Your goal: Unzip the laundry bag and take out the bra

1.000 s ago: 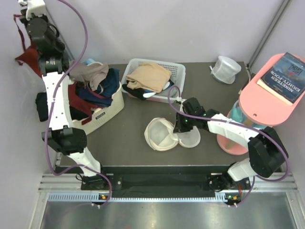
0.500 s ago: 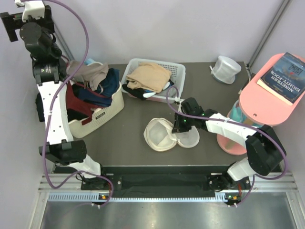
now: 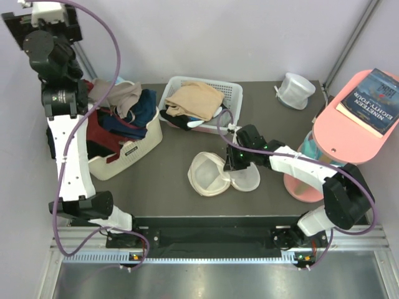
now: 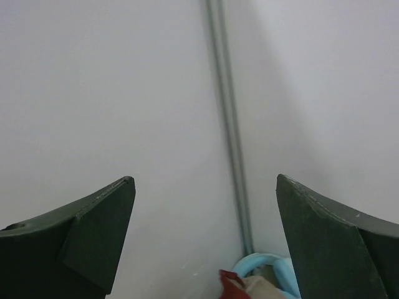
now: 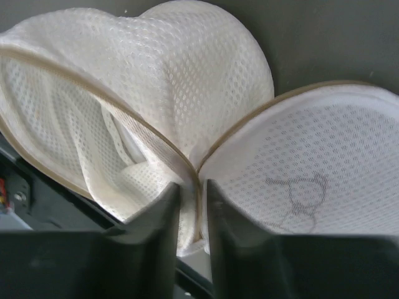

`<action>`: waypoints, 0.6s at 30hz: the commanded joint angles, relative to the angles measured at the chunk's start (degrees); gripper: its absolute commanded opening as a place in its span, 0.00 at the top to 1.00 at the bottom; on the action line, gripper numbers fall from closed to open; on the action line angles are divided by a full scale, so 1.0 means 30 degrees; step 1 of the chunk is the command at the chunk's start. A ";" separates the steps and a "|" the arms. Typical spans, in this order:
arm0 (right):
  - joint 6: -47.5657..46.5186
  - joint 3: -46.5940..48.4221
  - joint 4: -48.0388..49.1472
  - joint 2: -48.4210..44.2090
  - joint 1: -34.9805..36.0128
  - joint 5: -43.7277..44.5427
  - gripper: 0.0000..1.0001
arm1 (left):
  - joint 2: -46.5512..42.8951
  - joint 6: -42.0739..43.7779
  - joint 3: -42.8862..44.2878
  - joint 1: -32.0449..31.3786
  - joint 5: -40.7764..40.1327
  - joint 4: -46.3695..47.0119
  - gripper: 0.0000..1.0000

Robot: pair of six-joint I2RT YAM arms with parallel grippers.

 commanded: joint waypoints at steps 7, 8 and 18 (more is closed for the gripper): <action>-0.0560 0.1812 -0.1608 -0.2622 0.0378 0.2241 0.18 | -0.0705 -0.0856 -0.1148 -1.1645 -0.3828 -0.2882 0.01; -0.0211 0.1725 -0.1987 -0.3175 0.0378 0.2534 0.08 | -0.0909 -0.1153 -0.2314 -1.3015 -0.4235 -0.2881 0.01; 0.2719 -0.1433 -0.4714 -0.8218 0.0319 0.8130 0.02 | -0.2520 -1.1397 -1.1020 -1.6662 0.2306 -0.5985 0.01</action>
